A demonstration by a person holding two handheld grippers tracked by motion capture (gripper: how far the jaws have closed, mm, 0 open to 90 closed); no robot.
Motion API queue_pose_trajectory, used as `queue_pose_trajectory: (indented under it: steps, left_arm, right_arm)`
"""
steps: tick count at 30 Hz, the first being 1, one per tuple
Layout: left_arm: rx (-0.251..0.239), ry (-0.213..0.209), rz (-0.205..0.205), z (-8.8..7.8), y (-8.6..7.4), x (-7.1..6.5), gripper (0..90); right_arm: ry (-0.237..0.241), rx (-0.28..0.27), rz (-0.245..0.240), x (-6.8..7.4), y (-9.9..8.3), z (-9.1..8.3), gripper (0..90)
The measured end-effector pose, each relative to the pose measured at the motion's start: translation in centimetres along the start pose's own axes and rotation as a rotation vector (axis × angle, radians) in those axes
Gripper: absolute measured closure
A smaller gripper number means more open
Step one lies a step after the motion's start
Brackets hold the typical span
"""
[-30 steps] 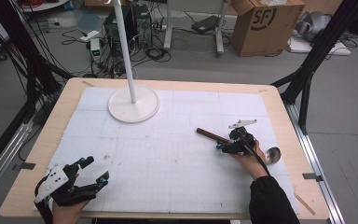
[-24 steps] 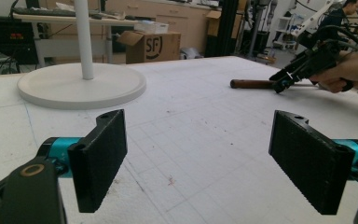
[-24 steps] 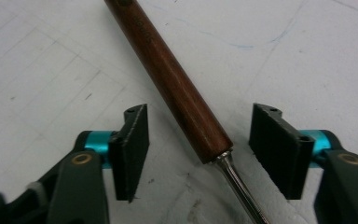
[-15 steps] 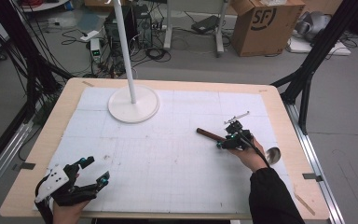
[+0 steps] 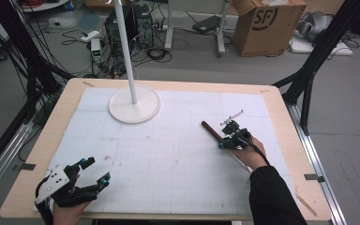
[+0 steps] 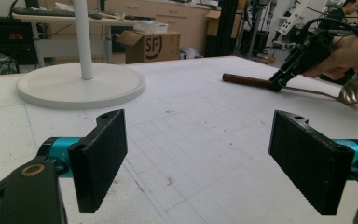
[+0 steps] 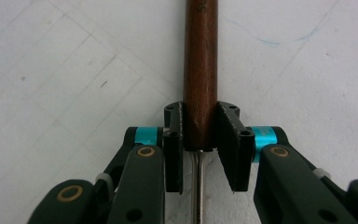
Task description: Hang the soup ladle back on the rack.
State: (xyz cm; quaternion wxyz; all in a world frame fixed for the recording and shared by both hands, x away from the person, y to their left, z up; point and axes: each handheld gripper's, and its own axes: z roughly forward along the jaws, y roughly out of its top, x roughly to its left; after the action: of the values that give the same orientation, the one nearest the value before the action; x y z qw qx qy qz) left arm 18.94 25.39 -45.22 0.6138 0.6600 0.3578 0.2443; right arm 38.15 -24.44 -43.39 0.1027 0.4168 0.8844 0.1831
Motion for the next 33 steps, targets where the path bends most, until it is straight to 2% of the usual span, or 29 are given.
queue_pose_trajectory:
  steps: [3,4,6,10,12,13,14,17,28,30,33]
  left_arm:
    - [-0.005,0.002,-0.005,-0.1,0.0,0.0,19.9]
    - [-0.006,0.001,-0.004,-0.1,0.0,0.1,19.9]
    - [-0.008,0.003,-0.005,-0.2,0.0,0.1,19.9]
    - [-0.015,0.005,-0.009,-0.3,0.0,0.2,19.9]
    - [-0.015,0.006,-0.008,-0.4,0.0,0.2,20.0]
    - [-0.014,0.007,-0.009,-0.3,0.0,0.2,20.0]
    - [-0.014,0.007,-0.009,-0.3,0.0,0.1,20.0]
    - [-0.011,0.006,-0.007,-0.3,0.0,0.0,20.0]
    - [-0.01,0.01,-0.008,-0.3,0.0,0.1,20.1]
    - [-0.012,0.011,-0.006,-0.4,0.0,0.1,20.1]
    - [-0.012,0.01,-0.005,-0.4,0.0,0.1,20.1]
  right_arm:
    - [-0.014,0.037,-0.035,0.1,0.6,0.0,73.4]
    - [-0.013,0.043,-0.03,0.2,0.7,0.0,73.4]
    - [-0.009,0.04,-0.027,0.1,0.6,0.0,73.4]
    - [0.009,0.001,-0.017,0.1,0.2,-0.1,73.5]
    - [0.028,-0.071,-0.033,0.2,-0.1,-0.5,73.5]
    - [0.035,-0.141,-0.033,0.6,-0.2,-1.1,73.5]
    - [0.035,-0.141,-0.033,0.6,-0.2,-1.1,73.5]
    - [0.035,-0.249,-0.049,1.1,-0.3,-2.1,73.5]
    - [0.028,-0.486,-0.116,2.6,-0.1,-4.7,73.5]
    - [0.029,-0.549,-0.131,2.8,-0.1,-5.2,73.5]
    - [0.042,-0.636,-0.127,3.1,-0.2,-5.9,73.5]
